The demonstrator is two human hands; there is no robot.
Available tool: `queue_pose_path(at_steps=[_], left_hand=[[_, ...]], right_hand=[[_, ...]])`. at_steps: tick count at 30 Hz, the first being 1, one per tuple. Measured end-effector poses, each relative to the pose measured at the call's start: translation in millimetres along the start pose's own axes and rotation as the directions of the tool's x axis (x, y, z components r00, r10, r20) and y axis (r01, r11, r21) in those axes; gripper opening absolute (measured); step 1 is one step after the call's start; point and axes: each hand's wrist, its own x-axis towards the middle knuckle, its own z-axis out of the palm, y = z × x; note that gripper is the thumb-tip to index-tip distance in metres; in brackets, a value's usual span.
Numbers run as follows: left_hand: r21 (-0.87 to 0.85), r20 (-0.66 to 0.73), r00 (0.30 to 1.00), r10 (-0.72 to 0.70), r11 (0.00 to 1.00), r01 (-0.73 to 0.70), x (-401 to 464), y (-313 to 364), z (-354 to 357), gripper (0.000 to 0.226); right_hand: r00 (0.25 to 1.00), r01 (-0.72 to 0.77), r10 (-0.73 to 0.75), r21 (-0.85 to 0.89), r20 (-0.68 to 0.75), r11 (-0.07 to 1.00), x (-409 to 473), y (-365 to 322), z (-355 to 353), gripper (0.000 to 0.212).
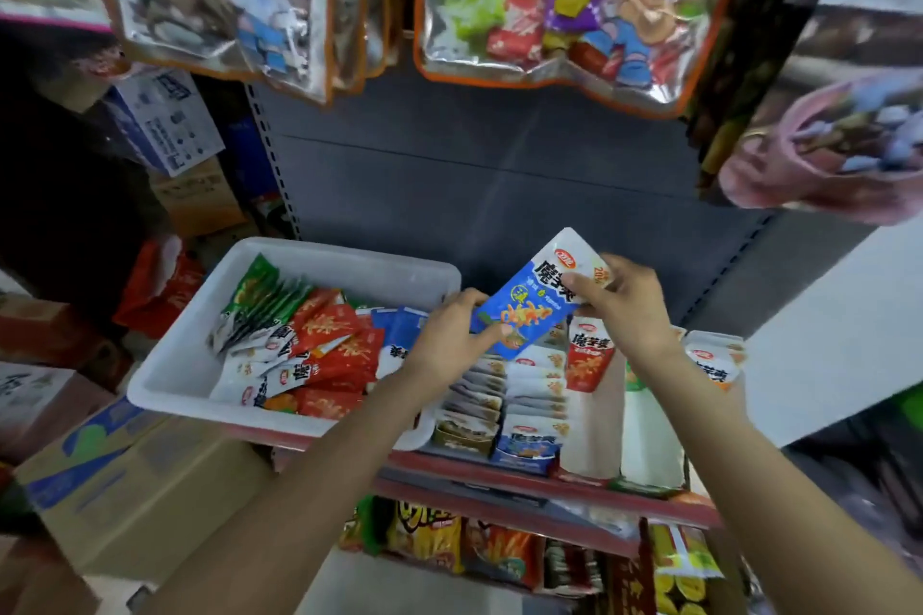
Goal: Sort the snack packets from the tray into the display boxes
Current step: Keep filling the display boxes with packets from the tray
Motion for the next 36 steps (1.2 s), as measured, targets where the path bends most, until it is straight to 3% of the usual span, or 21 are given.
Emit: queue_pose_path(at_steps=[3,5,8,12,19,23,28,31,36], left_hand=[[0.289,-0.072,0.995,0.072,0.956,-0.048,-1,12,18,0.029],[0.539,-0.057,0.977,0.206,0.830,-0.143,0,19,27,0.026],[0.677,0.144,0.971,0.188,0.697,-0.236,4,23,36,0.040],[0.742,0.342,0.930,0.133,0.568,-0.355,6,19,41,0.043],[0.684,0.433,0.886,0.165,0.581,-0.442,-1,17,25,0.051],[0.649,0.421,0.886,0.196,0.617,-0.445,-9,14,22,0.053],[0.630,0.414,0.886,0.208,0.637,-0.444,-12,10,20,0.052],[0.613,0.398,0.892,0.214,0.662,-0.432,-13,7,21,0.051],[0.566,0.295,0.915,0.275,0.722,-0.399,-16,0,17,0.046]], right_hand=[[0.992,0.004,-0.014,-0.078,-0.123,0.997,3,9,-27,0.003],[0.982,0.005,-0.026,-0.110,-0.188,0.994,4,14,-40,0.014],[0.970,0.012,-0.050,-0.157,-0.240,0.988,7,25,-51,0.017],[0.979,0.029,-0.087,-0.292,-0.185,0.956,8,34,-49,0.013],[0.990,0.099,-0.048,-0.424,0.130,0.900,6,47,-27,0.015],[0.906,0.118,0.142,-0.558,0.400,0.821,7,64,-12,0.013],[0.946,0.090,0.106,-0.563,0.305,0.822,5,78,-5,0.019],[0.940,0.133,0.092,-0.600,0.329,0.789,4,83,-1,0.027],[0.912,0.134,0.190,-0.701,0.364,0.701,7,78,4,0.034]])
